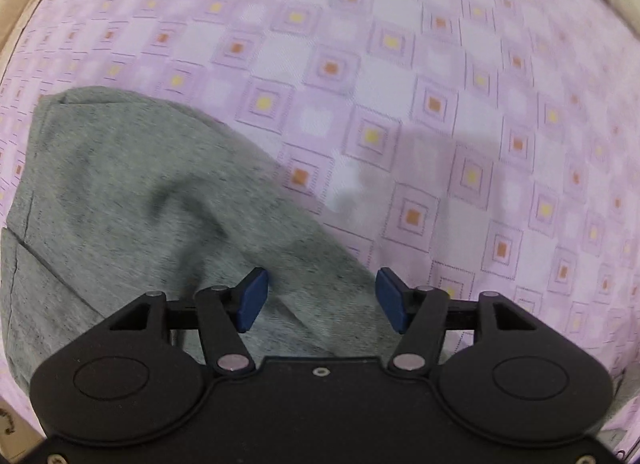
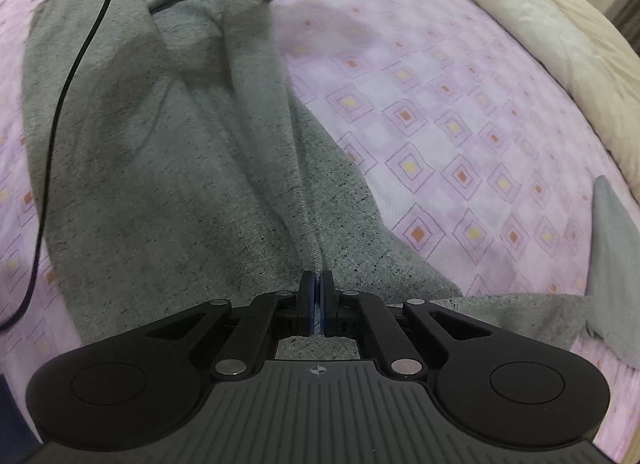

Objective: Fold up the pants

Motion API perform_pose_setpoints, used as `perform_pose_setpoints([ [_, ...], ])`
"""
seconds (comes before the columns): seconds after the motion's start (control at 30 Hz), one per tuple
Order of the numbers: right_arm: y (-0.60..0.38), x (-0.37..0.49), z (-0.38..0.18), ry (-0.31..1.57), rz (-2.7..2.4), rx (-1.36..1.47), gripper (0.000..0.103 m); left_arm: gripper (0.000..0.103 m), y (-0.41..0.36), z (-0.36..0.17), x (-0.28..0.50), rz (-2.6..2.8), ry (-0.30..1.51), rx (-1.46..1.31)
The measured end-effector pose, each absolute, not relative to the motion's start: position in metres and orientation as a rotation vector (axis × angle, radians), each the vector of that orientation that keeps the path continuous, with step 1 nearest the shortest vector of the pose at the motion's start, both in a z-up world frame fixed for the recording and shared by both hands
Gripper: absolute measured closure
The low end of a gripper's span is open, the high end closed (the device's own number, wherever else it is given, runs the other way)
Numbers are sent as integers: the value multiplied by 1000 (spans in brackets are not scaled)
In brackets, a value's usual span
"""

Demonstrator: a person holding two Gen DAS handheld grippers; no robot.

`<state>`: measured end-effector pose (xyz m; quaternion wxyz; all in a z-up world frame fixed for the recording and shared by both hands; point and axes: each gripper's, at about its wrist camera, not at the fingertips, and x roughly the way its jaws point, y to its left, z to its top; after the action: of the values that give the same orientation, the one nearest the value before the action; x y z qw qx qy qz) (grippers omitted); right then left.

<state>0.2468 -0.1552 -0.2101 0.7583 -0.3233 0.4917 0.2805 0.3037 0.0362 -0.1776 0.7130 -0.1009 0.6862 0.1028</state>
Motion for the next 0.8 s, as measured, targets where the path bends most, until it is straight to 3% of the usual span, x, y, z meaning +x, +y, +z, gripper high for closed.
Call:
perform_pose_setpoints([
  [0.1,-155,245,-218,1056,595,-724,101,31,19,-187,309,240,1554,-156],
  [0.2,-153,241,-219,1040,589,-745,101,34,2,-207,312,271,1630,-25],
  [0.23,-152,241,-219,1034,586,-751,101,43,-1,-214,312,275,1657,5],
  [0.27,-151,240,-218,1025,580,-754,101,77,-2,-217,310,275,1679,16],
  [0.3,-151,238,-216,1013,573,-757,101,83,0,-216,307,271,1685,-16],
  [0.4,-151,234,-204,975,539,-760,101,88,11,-181,287,239,1561,-111],
  [0.6,-161,201,-176,935,491,-651,101,88,31,-104,182,134,1355,-158],
  [0.8,-158,170,-207,1060,466,-565,100,88,41,-153,96,206,1467,-221],
])
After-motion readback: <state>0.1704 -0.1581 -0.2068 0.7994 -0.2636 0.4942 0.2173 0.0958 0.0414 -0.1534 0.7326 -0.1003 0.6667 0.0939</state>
